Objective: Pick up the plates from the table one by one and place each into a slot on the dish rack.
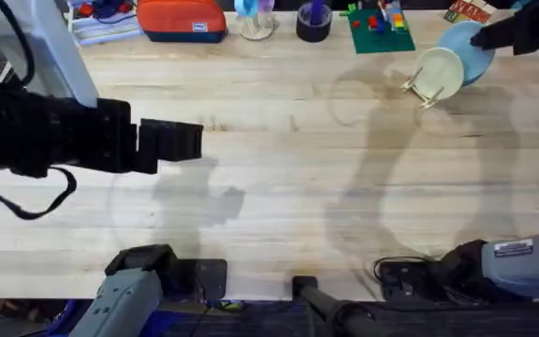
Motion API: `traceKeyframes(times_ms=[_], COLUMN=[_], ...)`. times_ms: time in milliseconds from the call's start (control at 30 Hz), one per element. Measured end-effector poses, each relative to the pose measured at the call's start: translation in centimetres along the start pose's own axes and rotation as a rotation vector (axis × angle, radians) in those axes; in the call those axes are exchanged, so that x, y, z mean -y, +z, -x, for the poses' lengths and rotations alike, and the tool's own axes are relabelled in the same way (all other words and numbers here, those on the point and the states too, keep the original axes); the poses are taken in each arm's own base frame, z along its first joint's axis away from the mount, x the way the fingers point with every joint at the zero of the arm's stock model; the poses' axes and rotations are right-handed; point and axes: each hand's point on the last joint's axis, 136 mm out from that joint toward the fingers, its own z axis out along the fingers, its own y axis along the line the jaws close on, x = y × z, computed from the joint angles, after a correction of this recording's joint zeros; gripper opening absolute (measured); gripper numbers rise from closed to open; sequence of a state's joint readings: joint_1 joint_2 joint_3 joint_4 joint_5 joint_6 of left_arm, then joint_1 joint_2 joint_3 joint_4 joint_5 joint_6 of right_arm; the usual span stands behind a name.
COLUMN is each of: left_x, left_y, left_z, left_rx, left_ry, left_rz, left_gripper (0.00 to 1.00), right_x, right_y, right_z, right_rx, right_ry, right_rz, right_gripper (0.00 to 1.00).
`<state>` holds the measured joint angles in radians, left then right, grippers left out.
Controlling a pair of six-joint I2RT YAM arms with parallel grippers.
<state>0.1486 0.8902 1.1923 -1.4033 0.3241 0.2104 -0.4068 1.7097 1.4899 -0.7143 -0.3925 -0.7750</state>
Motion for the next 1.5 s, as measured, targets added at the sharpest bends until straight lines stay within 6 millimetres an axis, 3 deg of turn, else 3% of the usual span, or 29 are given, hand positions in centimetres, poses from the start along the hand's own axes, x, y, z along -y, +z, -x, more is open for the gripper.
traceKeyframes(times_ms=[333, 900, 1167, 1400, 1500], left_x=[0.0, 0.0, 0.0, 0.0, 0.0], left_y=[0.0, 0.0, 0.0, 0.0, 0.0], left_z=[0.0, 0.0, 0.0, 0.0, 0.0], left_rx=[0.0, 0.0, 0.0, 0.0, 0.0], left_ry=[0.0, 0.0, 0.0, 0.0, 0.0], left_rz=[0.0, 0.0, 0.0, 0.0, 0.0], left_gripper=[0.994, 0.993, 0.993, 0.993, 0.993], right_x=[0.5, 0.5, 0.4, 0.4, 0.4], right_y=[1.4, 1.6, 3.0, 3.1, 3.1], right_z=[-1.4, -1.5, -2.5, -2.5, -2.5], right_rx=[-0.053, -0.056, -0.082, -0.084, -0.084], right_ry=[0.008, 0.007, 0.023, 0.024, 0.023], right_rz=[-0.001, 0.003, 0.029, 0.03, 0.03], right_gripper=[0.028, 0.028, 0.028, 0.028, 0.073])
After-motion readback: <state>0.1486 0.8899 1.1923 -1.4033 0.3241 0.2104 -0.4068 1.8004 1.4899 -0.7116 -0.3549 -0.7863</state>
